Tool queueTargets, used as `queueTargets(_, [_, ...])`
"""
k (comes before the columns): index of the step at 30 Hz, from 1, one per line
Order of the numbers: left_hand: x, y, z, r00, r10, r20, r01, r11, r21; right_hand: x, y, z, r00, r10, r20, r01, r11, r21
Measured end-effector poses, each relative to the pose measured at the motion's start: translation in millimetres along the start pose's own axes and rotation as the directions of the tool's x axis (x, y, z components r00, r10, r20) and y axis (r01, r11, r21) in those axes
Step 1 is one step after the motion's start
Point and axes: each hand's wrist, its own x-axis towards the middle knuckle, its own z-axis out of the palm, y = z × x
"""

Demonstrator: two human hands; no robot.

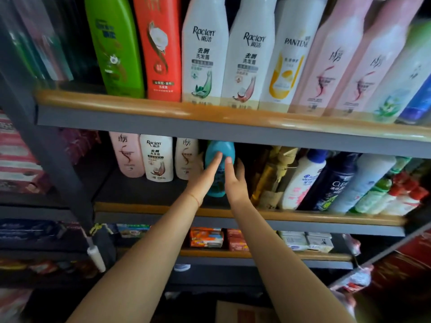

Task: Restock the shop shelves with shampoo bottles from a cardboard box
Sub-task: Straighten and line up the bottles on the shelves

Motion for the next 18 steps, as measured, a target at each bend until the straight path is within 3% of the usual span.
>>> queueTargets(9, [21, -18, 4, 0.996, 0.077, 0.039, -0.076, 0.997, -0.025, 7, -6, 5, 0.998, -0.027, 0.053, 0.025, 0.999, 0.033])
queueTargets(10, [39, -32, 7, 0.998, 0.033, 0.058, -0.031, 0.999, -0.028, 4, -14, 5, 0.996, -0.04, 0.084, 0.036, 0.998, 0.048])
queueTargets(13, [113, -115, -9, 0.991, 0.122, 0.06, -0.124, 0.992, 0.036, 3, -20, 1, 0.991, -0.016, 0.131, -0.006, 0.987, 0.159])
queueTargets(15, [84, -82, -5, 0.988, 0.069, 0.139, -0.077, 0.996, 0.054, 6, -22, 3, 0.989, -0.053, 0.14, 0.04, 0.995, 0.09])
queueTargets(18, [42, -24, -2, 0.992, 0.101, 0.081, -0.104, 0.994, 0.04, 36, 11, 2, 0.983, -0.098, 0.153, 0.094, 0.995, 0.033])
